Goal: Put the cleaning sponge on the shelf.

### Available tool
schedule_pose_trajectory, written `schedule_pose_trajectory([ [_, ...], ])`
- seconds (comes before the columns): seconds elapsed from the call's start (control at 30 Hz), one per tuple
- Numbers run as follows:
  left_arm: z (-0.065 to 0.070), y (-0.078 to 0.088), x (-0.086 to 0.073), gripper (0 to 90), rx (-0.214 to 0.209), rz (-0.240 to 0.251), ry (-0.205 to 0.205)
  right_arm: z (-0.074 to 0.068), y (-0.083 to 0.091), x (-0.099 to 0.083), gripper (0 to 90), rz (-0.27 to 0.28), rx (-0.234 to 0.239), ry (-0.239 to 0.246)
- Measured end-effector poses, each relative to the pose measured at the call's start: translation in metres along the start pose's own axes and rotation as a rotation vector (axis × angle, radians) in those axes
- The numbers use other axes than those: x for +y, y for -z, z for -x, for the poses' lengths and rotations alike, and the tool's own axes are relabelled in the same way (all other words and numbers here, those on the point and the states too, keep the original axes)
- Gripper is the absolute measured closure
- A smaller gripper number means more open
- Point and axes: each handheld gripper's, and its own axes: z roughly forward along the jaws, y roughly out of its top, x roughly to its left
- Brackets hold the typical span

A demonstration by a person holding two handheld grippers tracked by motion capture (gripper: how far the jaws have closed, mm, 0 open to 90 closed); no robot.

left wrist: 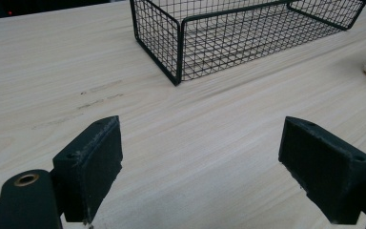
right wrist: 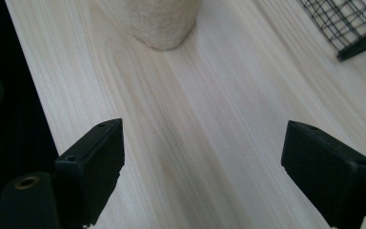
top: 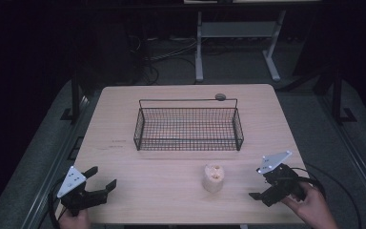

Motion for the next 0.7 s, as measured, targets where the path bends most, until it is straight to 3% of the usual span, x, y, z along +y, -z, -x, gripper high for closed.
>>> schedule_pose_trajectory([
  [0.17,0.0,0.0,0.0,13.9,0.0,0.001,0.006,-0.002,0.001,0.014,14.0,-0.014,0.017,0.048],
  [0.6,-0.001,0.0,-0.001,13.9,0.0,0.002,0.008,-0.004,-0.002,0.032,14.0,-0.036,0.044,0.09],
  [0.7,-0.002,0.001,-0.001,13.9,0.0,0.003,0.008,-0.007,-0.004,0.039,14.0,-0.04,0.056,0.118],
])
